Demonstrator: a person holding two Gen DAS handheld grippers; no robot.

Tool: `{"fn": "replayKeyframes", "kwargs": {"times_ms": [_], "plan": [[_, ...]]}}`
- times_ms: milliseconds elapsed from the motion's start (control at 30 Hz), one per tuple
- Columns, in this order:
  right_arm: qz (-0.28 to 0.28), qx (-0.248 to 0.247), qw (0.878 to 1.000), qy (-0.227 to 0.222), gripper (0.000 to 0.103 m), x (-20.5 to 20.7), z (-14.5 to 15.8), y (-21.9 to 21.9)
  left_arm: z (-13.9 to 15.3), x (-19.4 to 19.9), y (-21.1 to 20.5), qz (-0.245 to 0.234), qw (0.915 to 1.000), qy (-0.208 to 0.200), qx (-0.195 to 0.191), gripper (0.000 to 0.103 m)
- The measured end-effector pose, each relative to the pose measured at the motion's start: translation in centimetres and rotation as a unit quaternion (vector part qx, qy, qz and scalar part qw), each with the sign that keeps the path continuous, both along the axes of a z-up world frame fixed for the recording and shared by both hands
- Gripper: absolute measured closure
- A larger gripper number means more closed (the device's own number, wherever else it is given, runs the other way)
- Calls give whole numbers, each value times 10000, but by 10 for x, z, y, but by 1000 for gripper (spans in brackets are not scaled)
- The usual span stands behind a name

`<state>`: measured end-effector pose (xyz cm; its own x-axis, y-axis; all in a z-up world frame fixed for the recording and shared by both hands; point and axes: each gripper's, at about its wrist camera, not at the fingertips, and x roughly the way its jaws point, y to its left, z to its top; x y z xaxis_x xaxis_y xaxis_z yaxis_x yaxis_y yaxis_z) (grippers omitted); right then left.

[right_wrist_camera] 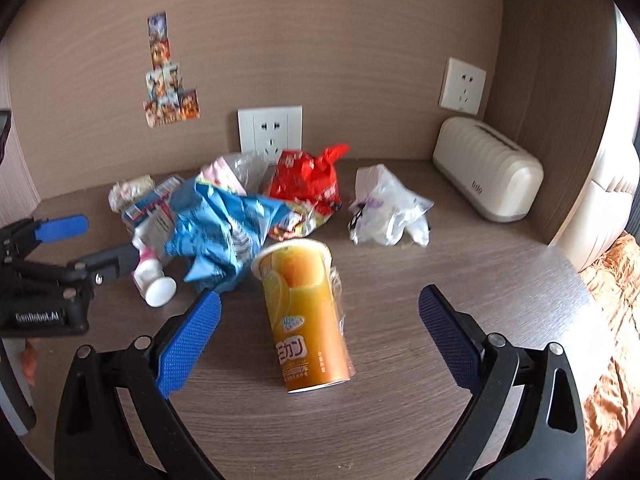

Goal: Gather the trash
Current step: 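Grasp the orange juice cup with the right tool while the left grasps the pink packet, then carry the juice cup and pink packet over the trash bin with both tools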

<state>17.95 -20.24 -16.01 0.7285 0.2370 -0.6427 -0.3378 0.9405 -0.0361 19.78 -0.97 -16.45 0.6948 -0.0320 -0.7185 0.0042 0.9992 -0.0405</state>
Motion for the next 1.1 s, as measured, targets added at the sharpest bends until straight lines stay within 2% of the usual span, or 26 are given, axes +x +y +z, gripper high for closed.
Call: {"fn": "replayKeyframes", "kwargs": {"times_ms": [133, 167, 200, 233, 267, 300, 367, 467, 667, 933, 1100], "plan": [[-9, -110, 9998, 141, 4, 7, -16, 7, -17, 12, 0, -131, 9997, 217, -44, 28], [-24, -144, 9998, 157, 4, 9, -20, 9, -21, 14, -1, -185, 9994, 266, -83, 28], [-30, -183, 9997, 186, 7, 10, -23, 10, -23, 15, 0, -223, 9992, 290, -146, 35], [-29, -209, 9995, 218, 15, 13, -26, 12, -27, 18, 0, -272, 9987, 350, -242, 50], [8, -218, 9992, 339, 47, 16, -30, 13, -30, 21, 0, -282, 9983, 421, -273, 58], [45, -214, 9986, 475, 60, 19, -34, 13, -34, 24, -1, -297, 9978, 506, -308, 73], [26, -157, 9984, 548, 60, 20, -35, 10, -34, 22, -3, -311, 9981, 492, -225, 75], [-7, -50, 9989, 458, 60, 15, -26, 5, -29, 13, -1, -317, 9979, 459, -336, 83], [-74, 103, 9998, 168, 60, 0, 4, -3, -5, -6, 4, -280, 9990, 303, -199, 85], [-68, 323, 9991, -252, 60, -24, 41, -11, 52, -35, 0, -342, 9990, -252, 111, 85], [-152, 427, 9979, -458, 60, -41, 60, -22, 81, -45, -18, -614, 9967, -528, 102, 85]]}}
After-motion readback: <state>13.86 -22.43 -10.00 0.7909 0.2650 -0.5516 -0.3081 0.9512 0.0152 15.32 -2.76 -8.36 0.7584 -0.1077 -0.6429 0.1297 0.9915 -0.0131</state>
